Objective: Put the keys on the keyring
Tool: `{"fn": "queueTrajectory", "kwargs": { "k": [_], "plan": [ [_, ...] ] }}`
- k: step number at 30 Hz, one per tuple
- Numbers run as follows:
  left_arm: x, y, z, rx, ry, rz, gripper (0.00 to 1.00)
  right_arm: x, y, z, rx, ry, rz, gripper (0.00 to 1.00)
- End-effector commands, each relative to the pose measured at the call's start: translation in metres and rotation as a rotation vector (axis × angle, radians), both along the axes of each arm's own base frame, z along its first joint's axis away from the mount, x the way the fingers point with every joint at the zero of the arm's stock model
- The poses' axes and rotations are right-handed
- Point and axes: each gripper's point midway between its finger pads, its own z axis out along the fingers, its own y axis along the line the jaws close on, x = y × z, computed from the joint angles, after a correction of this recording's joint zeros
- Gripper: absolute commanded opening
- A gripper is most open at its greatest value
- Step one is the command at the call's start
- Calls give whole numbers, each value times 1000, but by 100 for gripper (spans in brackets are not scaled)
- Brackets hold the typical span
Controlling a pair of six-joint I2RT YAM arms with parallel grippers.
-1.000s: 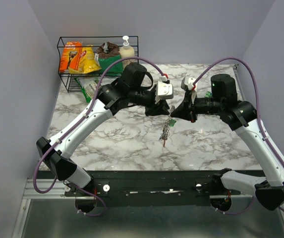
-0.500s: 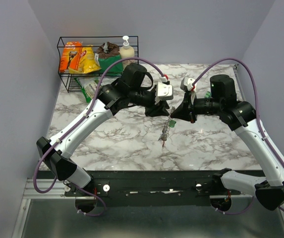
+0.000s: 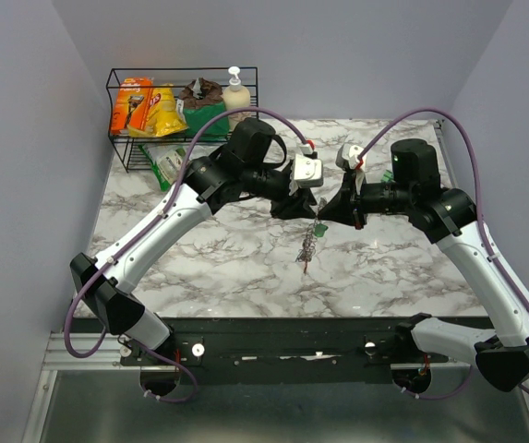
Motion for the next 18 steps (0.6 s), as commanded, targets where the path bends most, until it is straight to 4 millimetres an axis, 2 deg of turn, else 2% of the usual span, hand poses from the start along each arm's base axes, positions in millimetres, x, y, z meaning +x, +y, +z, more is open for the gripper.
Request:
{"fn": "queueTrajectory", "kwargs": {
  "k": [1,6,7,10,18],
  "plan": [
    [-8,-2,-1,1,19,-40,37,0,3,10,27,-41,8,1],
    [-9,-3,-2,4,26,-44,25,0,3,10,28,-39,9,1],
    [-9,-3,-2,5,28,-48,16,0,3,10,28,-39,8,1],
    [-9,-3,1,1,20,-52,0,0,3,9,27,-38,6,1],
    [-12,-4,1,-6,28,-68,0,1,3,10,31,-46,1,1]
  ]
}}
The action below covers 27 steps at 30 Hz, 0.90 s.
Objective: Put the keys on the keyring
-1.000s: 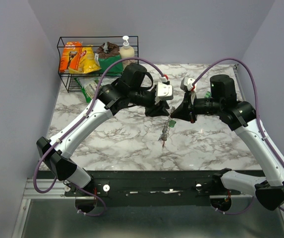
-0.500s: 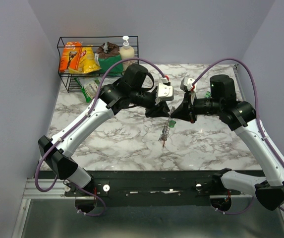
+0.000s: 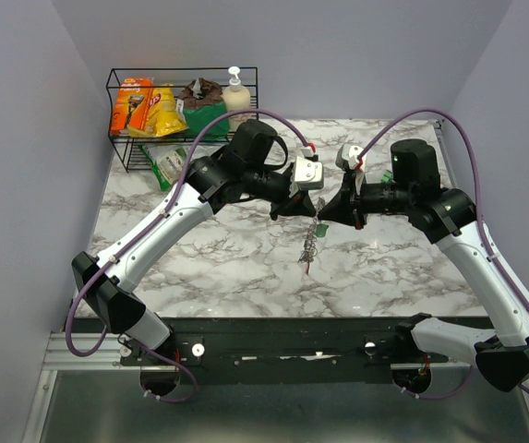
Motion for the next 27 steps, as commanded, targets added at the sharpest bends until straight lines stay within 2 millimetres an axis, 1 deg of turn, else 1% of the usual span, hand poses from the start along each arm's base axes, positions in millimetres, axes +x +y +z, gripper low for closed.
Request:
{"fn": "queueTrajectory", "kwargs": {
  "k": [1,4,6,7,9,13,15,16,21,23,24,25,27],
  "plan": [
    [-7,-4,8,-26,6,-45,0,1,3,12,34,-49,3,1],
    [-7,-5,8,-29,2,-43,1,0,4,12,37,-48,10,1],
    [-5,-5,7,-26,3,-39,10,0,3,12,36,-46,6,1],
    [-6,-5,7,-27,2,-40,17,0,3,12,37,-48,7,1],
    [-7,-5,7,-27,5,-41,18,1,4,11,36,-47,7,1],
    [-7,-5,7,-28,3,-41,18,0,3,11,36,-48,3,1],
    [-7,-5,7,-29,1,-44,10,0,3,11,36,-46,5,1],
    [-6,-5,7,-27,2,-42,0,0,3,12,37,-47,4,1],
    [-5,-5,6,-29,-3,-36,0,1,3,11,34,-48,-3,1],
    [-2,-5,6,-32,-10,-18,0,2,2,13,36,-54,-16,6],
    [-2,-5,7,-40,-19,-12,0,3,1,14,38,-58,-21,13],
    [-2,-4,11,-52,-30,-3,0,5,2,15,42,-66,-28,16],
    [3,-6,10,-76,-48,23,0,6,0,19,52,-70,-51,23]
  ]
}}
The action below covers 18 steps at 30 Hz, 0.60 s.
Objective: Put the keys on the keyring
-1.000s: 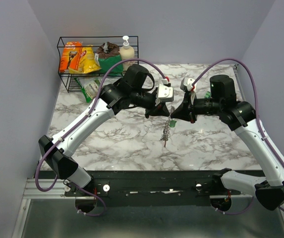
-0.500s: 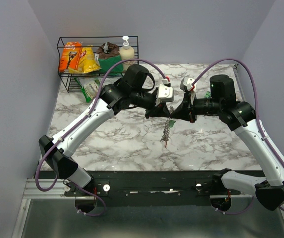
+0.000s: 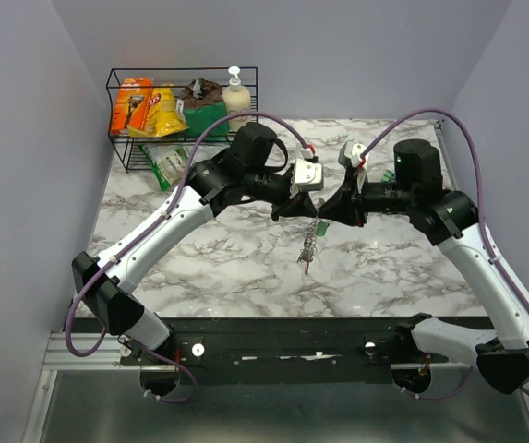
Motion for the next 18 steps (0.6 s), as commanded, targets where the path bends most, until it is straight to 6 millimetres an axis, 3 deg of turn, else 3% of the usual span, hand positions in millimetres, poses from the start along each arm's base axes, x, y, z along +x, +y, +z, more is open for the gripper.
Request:
{"fn": "queueTrajectory", "kwargs": {
  "k": [1,3,12,18],
  "plan": [
    [1,-1,17,-90,-67,34,0,6,0,19,49,-70,-45,25],
    [5,-4,16,-136,-76,65,0,4,0,26,70,-79,-53,34],
    [1,0,54,-411,-149,144,0,10,-8,47,130,-156,-152,70],
    [-2,3,70,-532,-140,163,0,10,-15,54,145,-183,-198,80]
  ]
}}
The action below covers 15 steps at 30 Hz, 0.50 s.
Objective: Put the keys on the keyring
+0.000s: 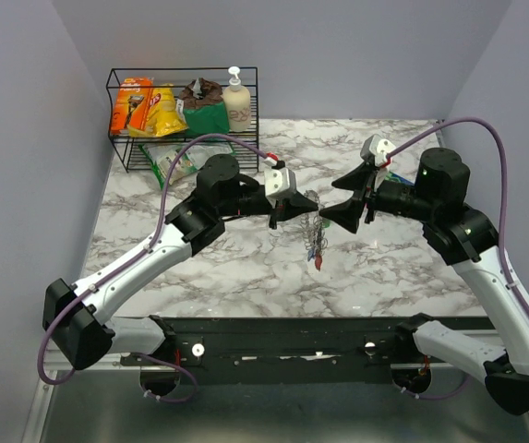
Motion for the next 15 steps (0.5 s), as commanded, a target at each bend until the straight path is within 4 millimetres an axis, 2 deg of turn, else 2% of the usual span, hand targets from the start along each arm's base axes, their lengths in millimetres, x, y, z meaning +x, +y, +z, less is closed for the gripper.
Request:
{"fn": "queueTrajectory", "kwargs": {
  "k": [1,10,15],
  "plan": [
    [-1,1,54,-217,-85,27,0,6,-6,11,30,-32,-70,81],
    [-1,10,76,-414,-65,70,0,-6,-9,35,87,-63,-76,85],
    [-7,21,87,-535,-85,79,0,-9,-11,41,107,-60,-80,85]
  ]
}}
